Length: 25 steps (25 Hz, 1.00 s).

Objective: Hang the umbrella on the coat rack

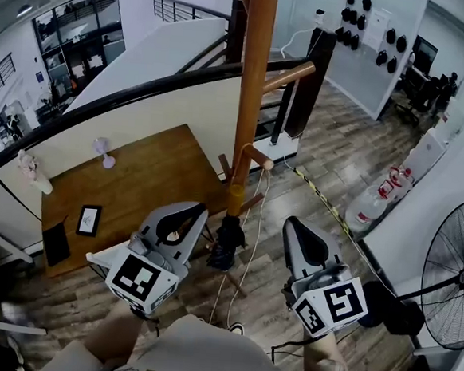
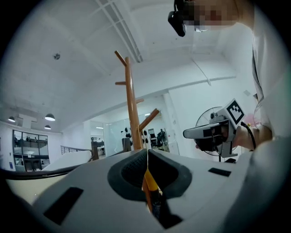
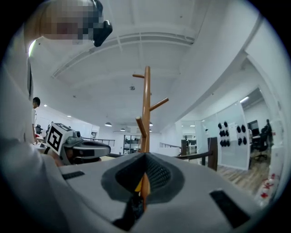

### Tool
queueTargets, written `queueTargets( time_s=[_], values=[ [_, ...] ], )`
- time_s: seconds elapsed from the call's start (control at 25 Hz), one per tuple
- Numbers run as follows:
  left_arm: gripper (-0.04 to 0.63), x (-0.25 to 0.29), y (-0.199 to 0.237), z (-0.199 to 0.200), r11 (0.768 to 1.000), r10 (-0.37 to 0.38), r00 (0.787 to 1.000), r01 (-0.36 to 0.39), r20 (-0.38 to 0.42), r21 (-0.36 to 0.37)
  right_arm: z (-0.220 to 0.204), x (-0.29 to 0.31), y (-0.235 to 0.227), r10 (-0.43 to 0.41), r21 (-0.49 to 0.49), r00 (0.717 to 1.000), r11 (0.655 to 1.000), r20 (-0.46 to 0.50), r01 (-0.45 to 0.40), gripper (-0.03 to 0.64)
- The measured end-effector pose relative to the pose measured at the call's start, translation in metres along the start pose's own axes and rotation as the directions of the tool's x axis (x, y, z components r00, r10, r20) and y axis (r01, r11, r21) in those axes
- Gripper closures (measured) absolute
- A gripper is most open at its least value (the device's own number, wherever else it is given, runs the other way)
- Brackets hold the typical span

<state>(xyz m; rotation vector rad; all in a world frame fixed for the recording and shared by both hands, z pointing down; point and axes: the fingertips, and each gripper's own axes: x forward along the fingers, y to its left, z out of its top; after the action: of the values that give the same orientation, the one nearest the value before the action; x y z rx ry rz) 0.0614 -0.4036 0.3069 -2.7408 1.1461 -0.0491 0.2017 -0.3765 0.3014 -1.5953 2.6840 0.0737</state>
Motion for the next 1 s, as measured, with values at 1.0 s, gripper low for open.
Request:
queueTargets(
  time_s=[1.0],
  values=[
    [0.588, -0.025, -0.004, -0.073, 0.989, 0.047, 0.988, -0.067, -0.147, -0.131, -0.073, -0.018, 0.018, 0.043, 0.124, 0.985, 0.992, -0.169, -0.022, 0.614]
  ],
)
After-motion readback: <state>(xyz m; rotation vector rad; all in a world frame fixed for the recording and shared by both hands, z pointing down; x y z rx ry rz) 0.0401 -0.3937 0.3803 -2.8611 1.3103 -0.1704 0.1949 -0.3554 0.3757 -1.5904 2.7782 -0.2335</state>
